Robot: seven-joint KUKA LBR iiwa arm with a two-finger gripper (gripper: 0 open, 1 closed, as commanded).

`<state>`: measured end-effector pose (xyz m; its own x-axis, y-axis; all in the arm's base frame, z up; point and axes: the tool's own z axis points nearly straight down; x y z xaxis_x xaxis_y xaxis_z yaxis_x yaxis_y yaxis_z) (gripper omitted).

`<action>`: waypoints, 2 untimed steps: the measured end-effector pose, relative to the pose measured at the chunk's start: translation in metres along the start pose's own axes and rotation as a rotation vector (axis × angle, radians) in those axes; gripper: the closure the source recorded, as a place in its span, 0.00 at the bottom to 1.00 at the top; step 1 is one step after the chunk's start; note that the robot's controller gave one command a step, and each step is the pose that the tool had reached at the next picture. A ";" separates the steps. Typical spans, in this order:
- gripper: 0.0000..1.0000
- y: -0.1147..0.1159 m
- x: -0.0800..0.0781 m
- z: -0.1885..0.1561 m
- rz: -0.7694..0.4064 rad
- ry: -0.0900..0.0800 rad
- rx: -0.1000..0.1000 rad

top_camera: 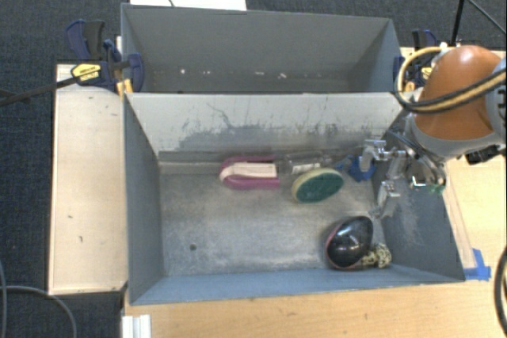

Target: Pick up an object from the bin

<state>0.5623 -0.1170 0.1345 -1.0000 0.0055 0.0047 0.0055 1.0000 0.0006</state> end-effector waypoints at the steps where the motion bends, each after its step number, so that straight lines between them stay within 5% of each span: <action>1: 0.00 0.054 -0.021 0.062 0.364 -0.013 0.000; 2: 1.00 0.051 -0.025 0.057 0.359 -0.026 0.002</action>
Offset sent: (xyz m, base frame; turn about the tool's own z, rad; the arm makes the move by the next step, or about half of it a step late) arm 0.0188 0.0534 -0.0645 0.3643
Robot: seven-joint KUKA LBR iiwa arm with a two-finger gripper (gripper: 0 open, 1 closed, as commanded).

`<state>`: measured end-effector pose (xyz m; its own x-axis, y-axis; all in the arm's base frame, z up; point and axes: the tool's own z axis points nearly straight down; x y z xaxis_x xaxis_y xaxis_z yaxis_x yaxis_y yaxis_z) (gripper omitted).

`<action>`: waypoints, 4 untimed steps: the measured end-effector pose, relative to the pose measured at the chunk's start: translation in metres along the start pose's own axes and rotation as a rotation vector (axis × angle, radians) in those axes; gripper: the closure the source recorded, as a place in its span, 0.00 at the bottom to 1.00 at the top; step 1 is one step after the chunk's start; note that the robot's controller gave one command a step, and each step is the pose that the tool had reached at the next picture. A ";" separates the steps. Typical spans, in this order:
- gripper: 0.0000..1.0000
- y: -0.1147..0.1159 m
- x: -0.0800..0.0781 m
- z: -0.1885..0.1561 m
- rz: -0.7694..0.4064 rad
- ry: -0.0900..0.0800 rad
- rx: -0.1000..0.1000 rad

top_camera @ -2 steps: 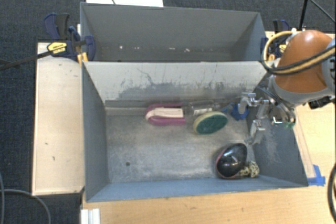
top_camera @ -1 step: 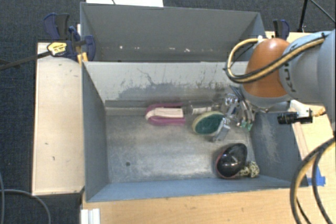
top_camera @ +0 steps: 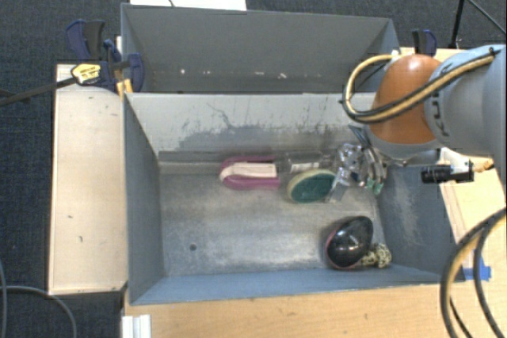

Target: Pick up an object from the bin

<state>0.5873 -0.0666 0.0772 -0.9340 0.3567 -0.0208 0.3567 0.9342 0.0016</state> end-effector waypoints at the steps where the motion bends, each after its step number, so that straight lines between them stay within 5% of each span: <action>1: 1.00 0.001 0.008 -0.169 0.024 0.009 -0.002; 2: 0.00 0.000 0.010 -0.163 0.021 0.018 0.002; 3: 0.00 -0.024 0.067 -0.091 0.067 0.030 0.005; 4: 0.00 0.027 0.044 0.005 -0.024 0.007 0.001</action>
Offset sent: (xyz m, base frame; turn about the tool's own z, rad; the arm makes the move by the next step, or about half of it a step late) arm -0.0131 0.0049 0.1624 0.0294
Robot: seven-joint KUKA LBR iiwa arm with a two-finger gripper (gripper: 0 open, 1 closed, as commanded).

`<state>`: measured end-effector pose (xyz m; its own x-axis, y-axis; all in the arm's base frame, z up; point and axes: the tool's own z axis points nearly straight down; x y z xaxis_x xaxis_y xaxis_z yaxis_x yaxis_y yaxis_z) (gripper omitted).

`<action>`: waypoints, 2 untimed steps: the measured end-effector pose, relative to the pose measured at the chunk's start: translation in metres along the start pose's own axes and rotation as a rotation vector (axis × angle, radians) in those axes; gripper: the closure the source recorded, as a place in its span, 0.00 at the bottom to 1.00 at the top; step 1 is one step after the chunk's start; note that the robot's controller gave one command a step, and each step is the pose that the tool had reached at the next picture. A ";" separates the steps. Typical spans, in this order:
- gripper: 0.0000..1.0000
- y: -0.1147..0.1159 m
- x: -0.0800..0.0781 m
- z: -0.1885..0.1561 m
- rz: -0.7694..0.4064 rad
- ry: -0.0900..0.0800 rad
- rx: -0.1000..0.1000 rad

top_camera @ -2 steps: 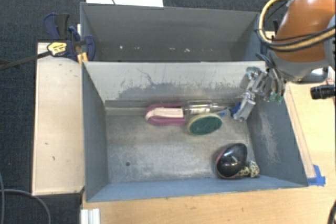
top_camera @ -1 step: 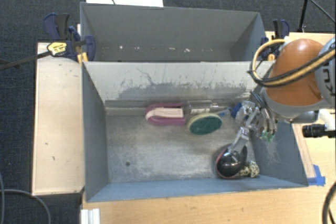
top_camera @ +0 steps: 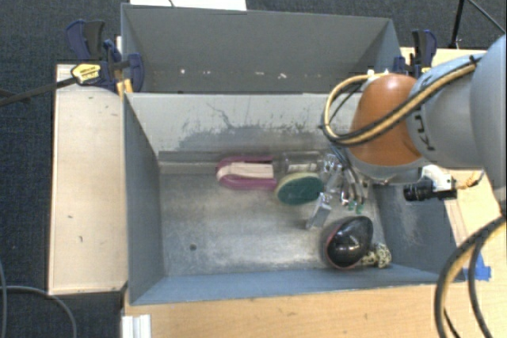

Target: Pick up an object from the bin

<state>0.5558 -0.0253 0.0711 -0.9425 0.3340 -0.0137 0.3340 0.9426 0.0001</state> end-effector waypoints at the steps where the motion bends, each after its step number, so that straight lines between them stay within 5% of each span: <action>1: 1.00 0.000 0.002 0.000 -0.002 0.006 0.000; 2: 1.00 -0.023 -0.033 -0.195 -0.015 0.002 -0.002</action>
Offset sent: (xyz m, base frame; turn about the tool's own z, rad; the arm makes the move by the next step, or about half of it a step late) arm 0.0000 0.0000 0.0000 0.0000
